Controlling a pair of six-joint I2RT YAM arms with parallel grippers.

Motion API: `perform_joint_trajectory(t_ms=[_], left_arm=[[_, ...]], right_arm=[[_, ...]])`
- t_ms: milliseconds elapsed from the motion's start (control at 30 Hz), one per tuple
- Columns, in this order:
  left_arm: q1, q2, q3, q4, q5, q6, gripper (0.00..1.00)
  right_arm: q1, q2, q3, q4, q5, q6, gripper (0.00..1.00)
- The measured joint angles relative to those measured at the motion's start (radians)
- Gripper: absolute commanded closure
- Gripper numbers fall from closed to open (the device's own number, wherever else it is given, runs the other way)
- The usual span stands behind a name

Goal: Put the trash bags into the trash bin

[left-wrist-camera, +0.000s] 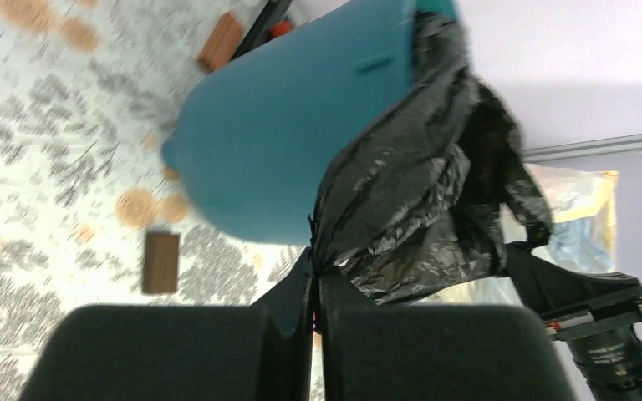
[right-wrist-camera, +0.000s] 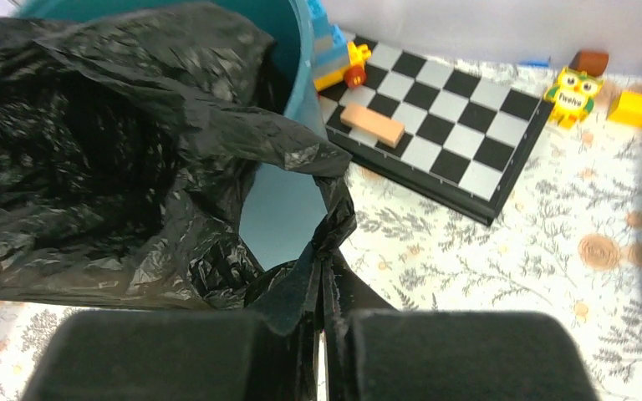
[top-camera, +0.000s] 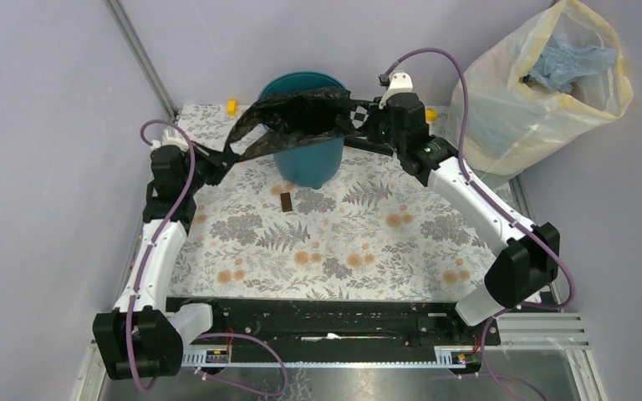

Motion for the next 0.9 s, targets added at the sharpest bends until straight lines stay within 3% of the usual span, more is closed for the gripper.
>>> perform_joint_trajectory(t_ms=[167,333,500,733,900], left_arm=[[-0.001,0.025,-0.095,0.023,-0.002,-0.001,1.0],[-0.001,0.098,-0.106,0.103,-0.011,-0.001,1.0],[-0.012,0.165,-0.105,0.211,-0.045,-0.013,1.0],[-0.016,0.298,-0.02,0.288,-0.058,-0.026,0.87],[-0.016,0.368,0.065,0.31,-0.057,-0.013,0.81]], right_arm=[[-0.003,0.018,-0.035,0.003,0.009,0.016,0.96],[-0.047,0.132,0.022,0.025,-0.016,0.036,0.84],[-0.105,0.226,0.079,0.025,-0.076,0.04,0.69],[-0.176,0.259,0.175,0.023,-0.251,-0.015,0.3],[-0.197,0.289,0.254,0.02,-0.338,-0.037,0.23]])
